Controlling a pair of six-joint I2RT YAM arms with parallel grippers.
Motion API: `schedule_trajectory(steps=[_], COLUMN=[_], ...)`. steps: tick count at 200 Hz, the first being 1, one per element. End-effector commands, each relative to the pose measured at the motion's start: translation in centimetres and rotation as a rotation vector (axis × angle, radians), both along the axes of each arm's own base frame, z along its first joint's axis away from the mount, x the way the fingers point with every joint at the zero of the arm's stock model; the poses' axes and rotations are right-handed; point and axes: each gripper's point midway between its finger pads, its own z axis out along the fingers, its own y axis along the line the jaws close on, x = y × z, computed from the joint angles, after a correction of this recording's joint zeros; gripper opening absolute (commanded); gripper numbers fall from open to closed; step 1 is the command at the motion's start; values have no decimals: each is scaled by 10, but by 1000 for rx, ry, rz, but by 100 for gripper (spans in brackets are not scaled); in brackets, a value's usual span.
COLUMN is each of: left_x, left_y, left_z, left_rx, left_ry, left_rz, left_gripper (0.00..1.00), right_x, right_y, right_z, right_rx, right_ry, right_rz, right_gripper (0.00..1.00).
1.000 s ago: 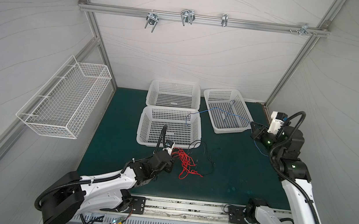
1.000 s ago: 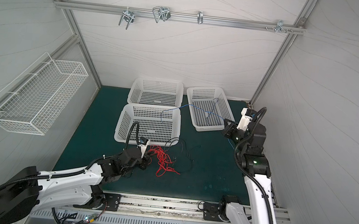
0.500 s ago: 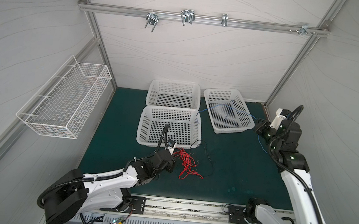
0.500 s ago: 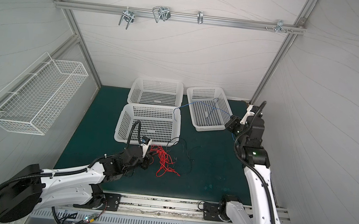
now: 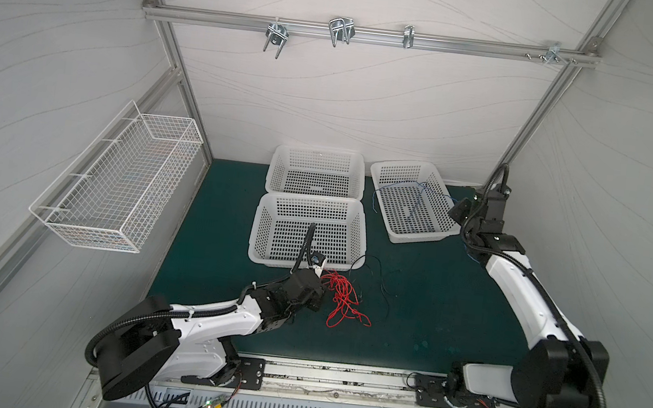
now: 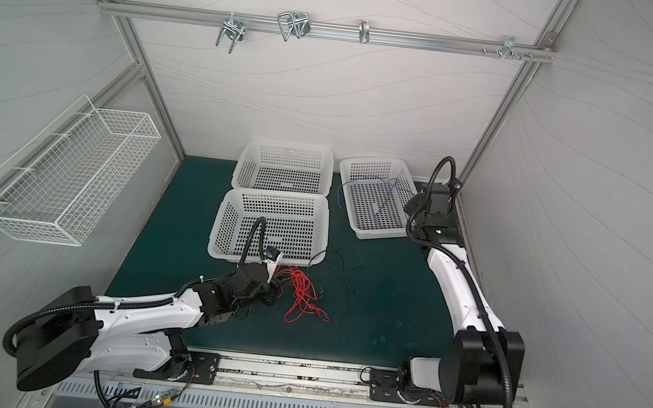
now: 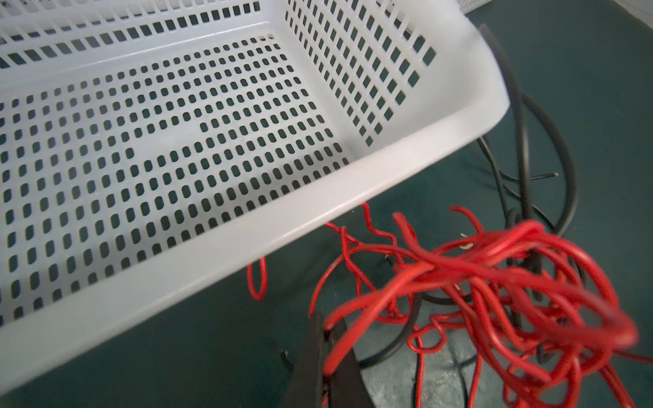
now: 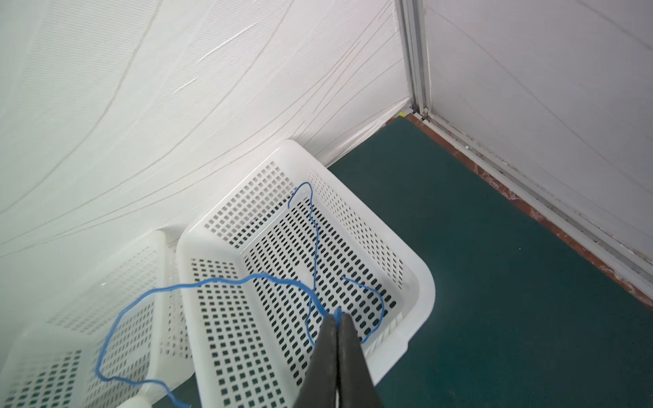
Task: Untangle the cables
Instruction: 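Carry the blue wire with the right gripper over the farthest basket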
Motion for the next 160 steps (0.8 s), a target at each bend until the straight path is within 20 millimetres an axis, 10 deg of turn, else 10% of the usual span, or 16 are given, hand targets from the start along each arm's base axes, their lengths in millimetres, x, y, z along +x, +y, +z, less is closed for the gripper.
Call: schedule_trajectory(steps=[1,97,160], left_x=[14,22,26], left_y=[-15,-23,-30], left_z=[24,13,7], left_rx=[-56,-70,-74], left_ry=[-55,-40,-16], left_rz=[-5,17,27], left_gripper=[0,0,0], right_x=[21,100,151], right_y=[-7,1,26], right_z=[15,-25,-94], right_rx=[-78,-268,-333], right_ry=[-58,57,221], right_rz=[-106,-141,-14], right_gripper=[0,0,0])
